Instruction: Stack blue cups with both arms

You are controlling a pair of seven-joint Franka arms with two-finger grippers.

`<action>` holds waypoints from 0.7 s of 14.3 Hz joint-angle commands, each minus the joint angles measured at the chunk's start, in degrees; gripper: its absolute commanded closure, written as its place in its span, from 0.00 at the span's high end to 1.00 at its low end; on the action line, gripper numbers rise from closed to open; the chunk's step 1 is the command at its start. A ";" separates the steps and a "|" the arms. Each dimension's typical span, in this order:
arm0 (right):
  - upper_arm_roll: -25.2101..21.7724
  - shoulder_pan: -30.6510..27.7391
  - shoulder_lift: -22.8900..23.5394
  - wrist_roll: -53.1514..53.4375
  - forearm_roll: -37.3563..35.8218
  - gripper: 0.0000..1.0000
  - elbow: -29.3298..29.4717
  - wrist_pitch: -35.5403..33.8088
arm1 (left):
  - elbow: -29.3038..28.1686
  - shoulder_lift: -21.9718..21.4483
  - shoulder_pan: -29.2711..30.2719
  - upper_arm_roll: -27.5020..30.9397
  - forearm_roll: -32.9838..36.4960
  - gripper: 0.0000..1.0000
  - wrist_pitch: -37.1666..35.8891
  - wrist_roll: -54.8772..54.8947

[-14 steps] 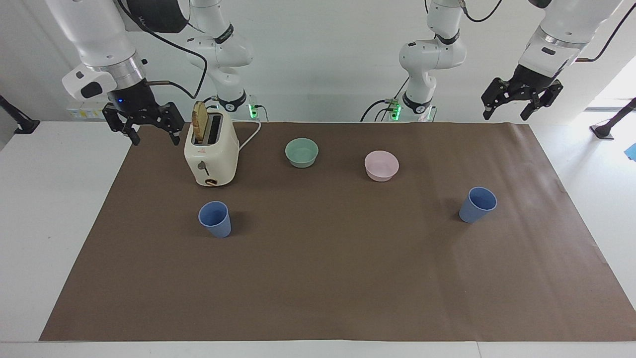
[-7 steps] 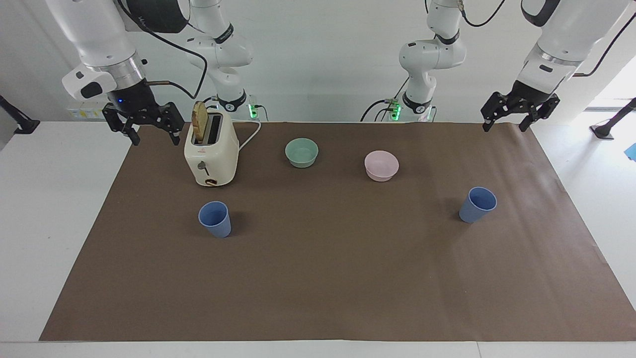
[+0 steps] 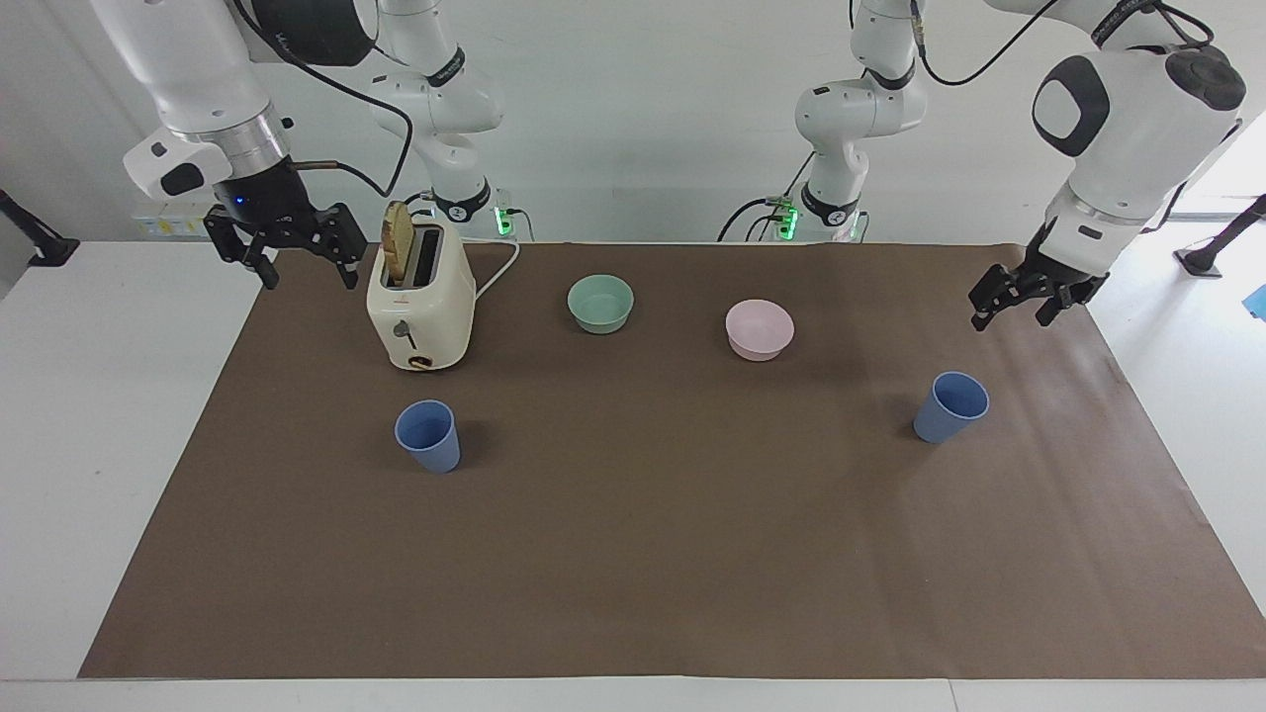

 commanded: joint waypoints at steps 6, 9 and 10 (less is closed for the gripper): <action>0.36 -0.53 -0.53 0.76 0.29 1.00 -0.69 0.33 | -6.41 8.54 4.07 -0.40 -0.48 1.00 15.18 0.43; 0.36 -0.53 -0.53 0.76 0.29 1.00 -0.69 0.33 | -11.24 8.54 4.25 -0.40 -0.48 1.00 20.37 -0.19; 0.36 -0.53 -0.53 0.76 0.29 1.00 -0.69 0.33 | -11.25 8.54 4.16 -0.40 -0.48 1.00 20.39 -0.28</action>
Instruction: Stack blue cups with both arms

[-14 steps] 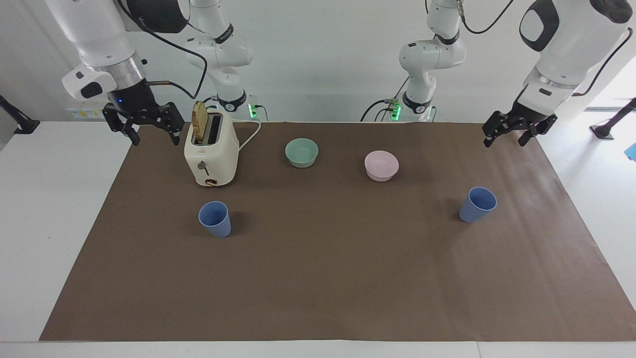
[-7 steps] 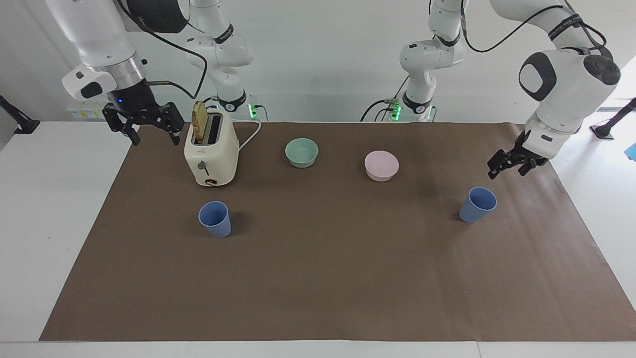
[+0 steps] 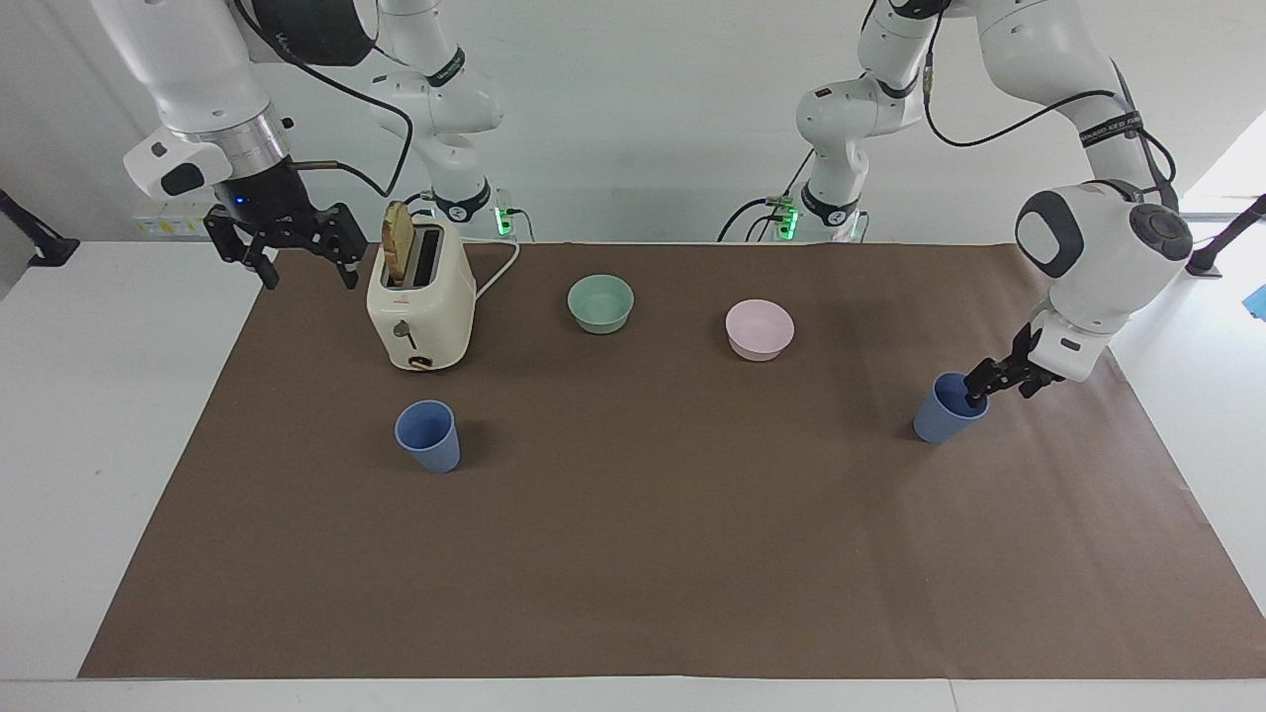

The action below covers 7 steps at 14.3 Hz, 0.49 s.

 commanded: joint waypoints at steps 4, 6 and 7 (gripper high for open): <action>0.36 -0.53 -0.53 0.76 0.29 1.00 -0.69 0.33 | -2.33 -1.58 0.36 -0.47 -0.48 0.20 2.03 -0.35; 0.36 -0.53 -0.53 0.76 0.29 1.00 -0.69 0.33 | -1.62 -1.40 0.36 -0.47 -0.48 0.00 1.59 0.09; 0.36 -0.53 -0.53 0.76 0.29 1.00 -0.69 0.33 | -1.10 -1.31 0.01 -0.47 -0.48 0.00 1.41 -0.08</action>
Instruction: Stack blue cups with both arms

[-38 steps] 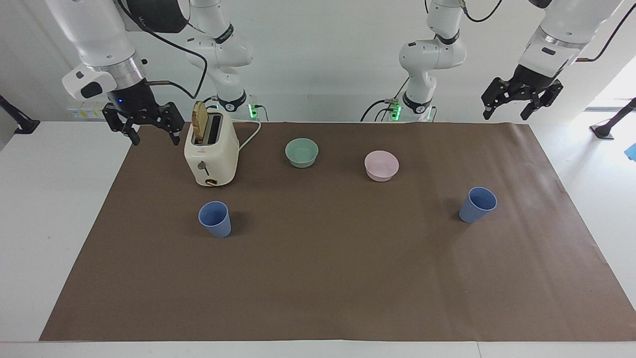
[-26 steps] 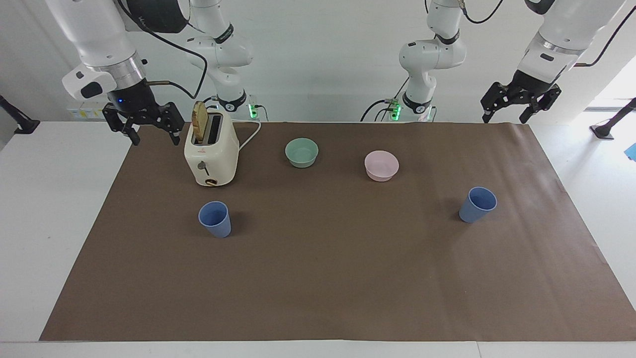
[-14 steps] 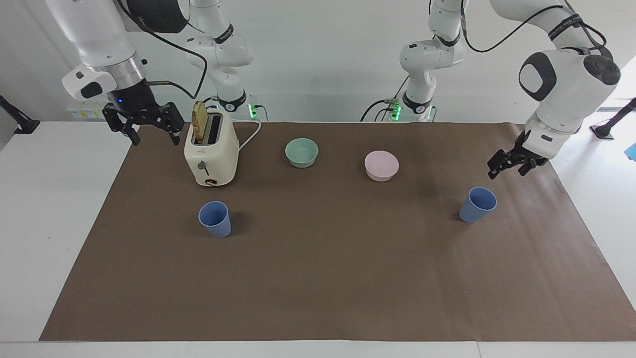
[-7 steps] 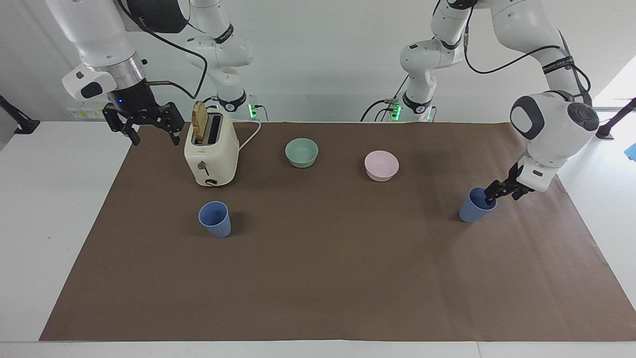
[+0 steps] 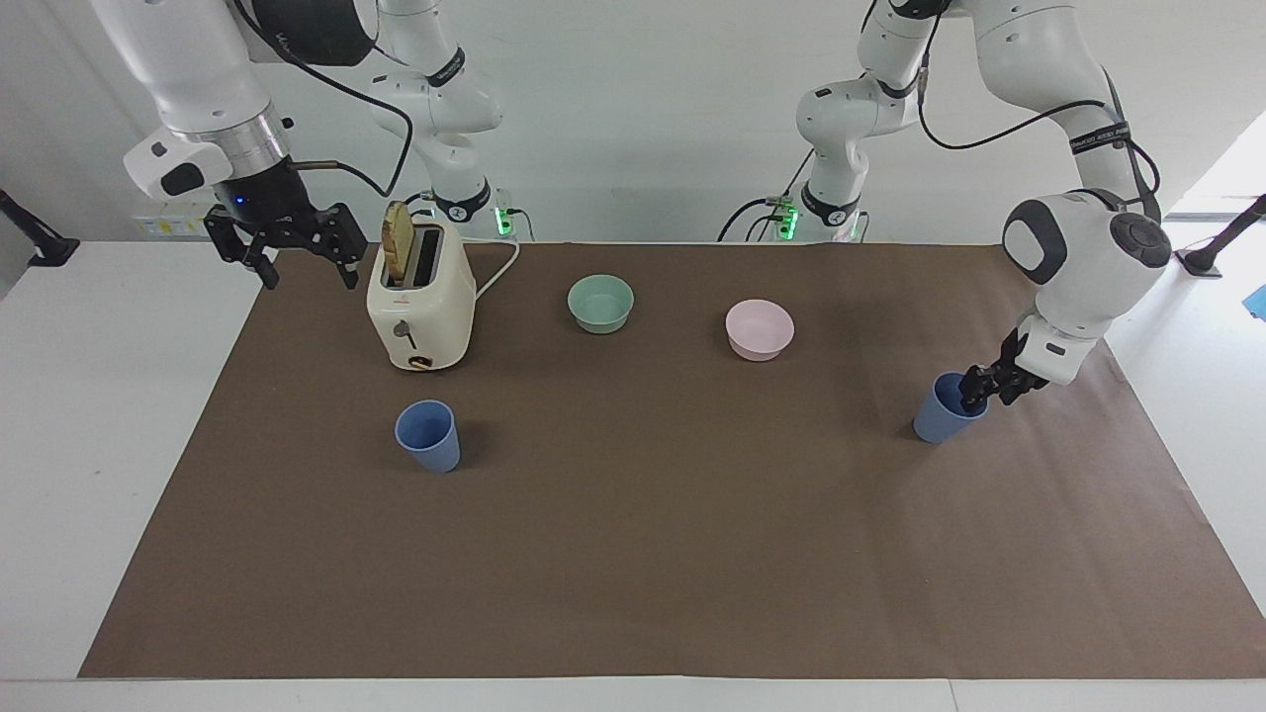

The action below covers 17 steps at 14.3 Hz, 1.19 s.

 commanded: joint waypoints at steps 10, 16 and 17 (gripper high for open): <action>0.36 -0.53 -0.53 0.76 0.29 1.00 -0.69 0.33 | 17.09 -0.07 -4.19 -1.02 -1.17 0.00 -10.55 -9.59; 0.36 -0.53 -0.53 0.76 0.29 1.00 -0.69 0.33 | 18.60 0.46 -19.83 -1.02 -1.18 0.00 -9.06 -30.00; 0.36 -0.62 -0.53 0.76 0.29 1.00 -0.69 0.33 | 18.60 1.59 -23.07 -0.93 -0.92 0.00 -7.83 -33.58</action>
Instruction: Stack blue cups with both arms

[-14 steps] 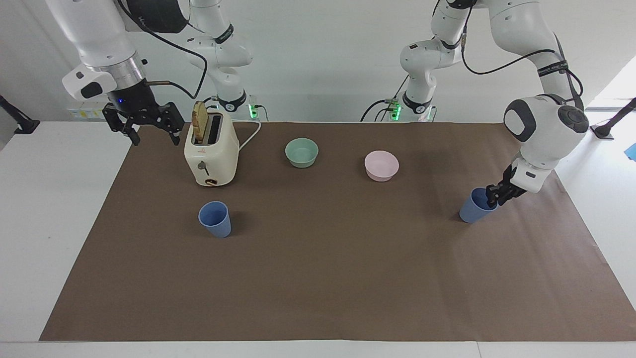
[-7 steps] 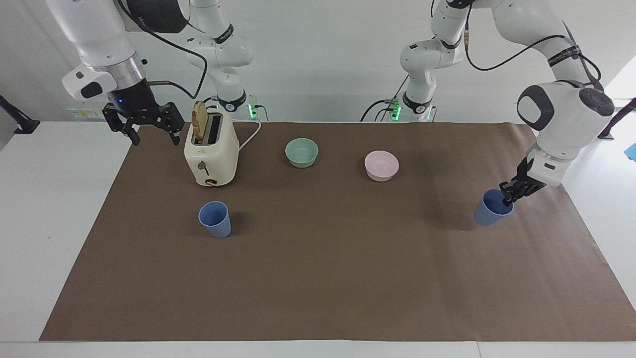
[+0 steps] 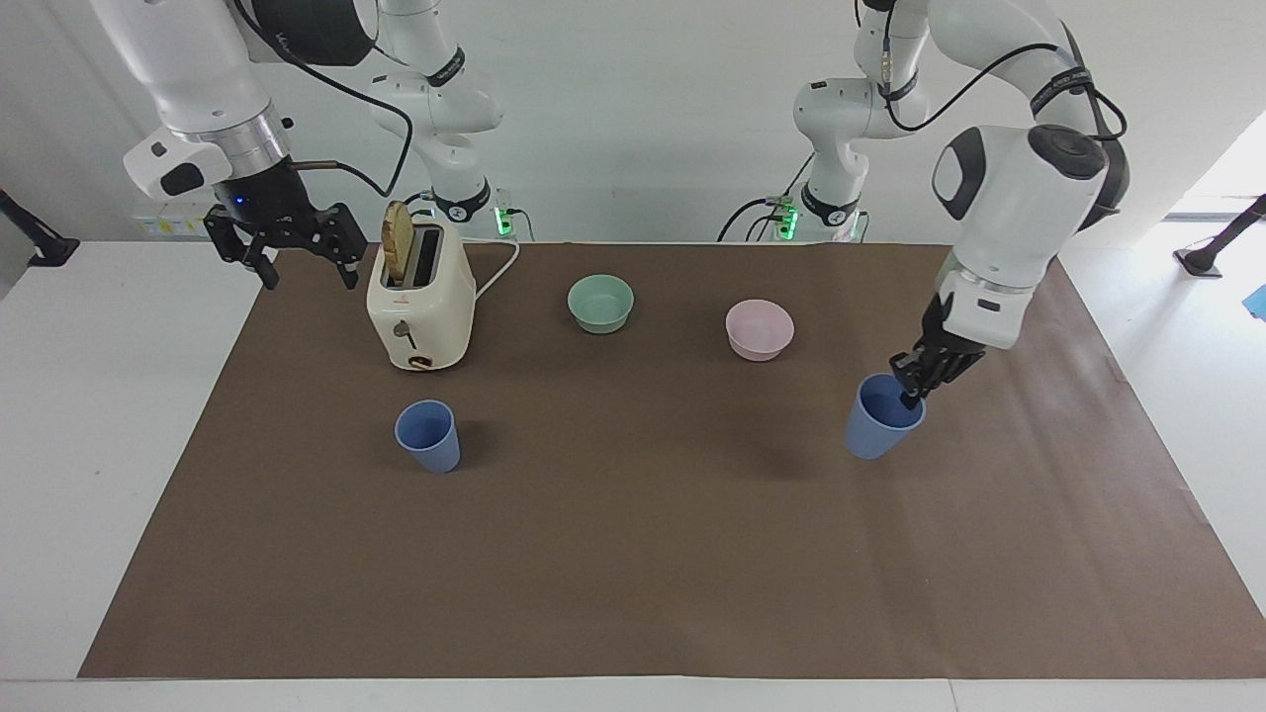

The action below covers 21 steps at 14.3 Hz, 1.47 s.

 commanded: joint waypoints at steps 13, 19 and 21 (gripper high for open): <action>0.37 -0.53 -0.53 0.76 0.29 1.00 -0.69 0.33 | 0.93 12.64 -19.10 1.04 4.55 0.00 13.45 -13.91; 0.37 -0.62 -0.53 0.76 0.29 1.00 -0.69 0.33 | 0.49 13.35 -19.36 1.04 4.28 0.15 13.89 -13.82; 0.37 -0.53 -0.53 0.76 0.29 1.00 -0.69 0.33 | 0.58 13.35 -19.27 1.04 4.46 0.91 13.37 -13.82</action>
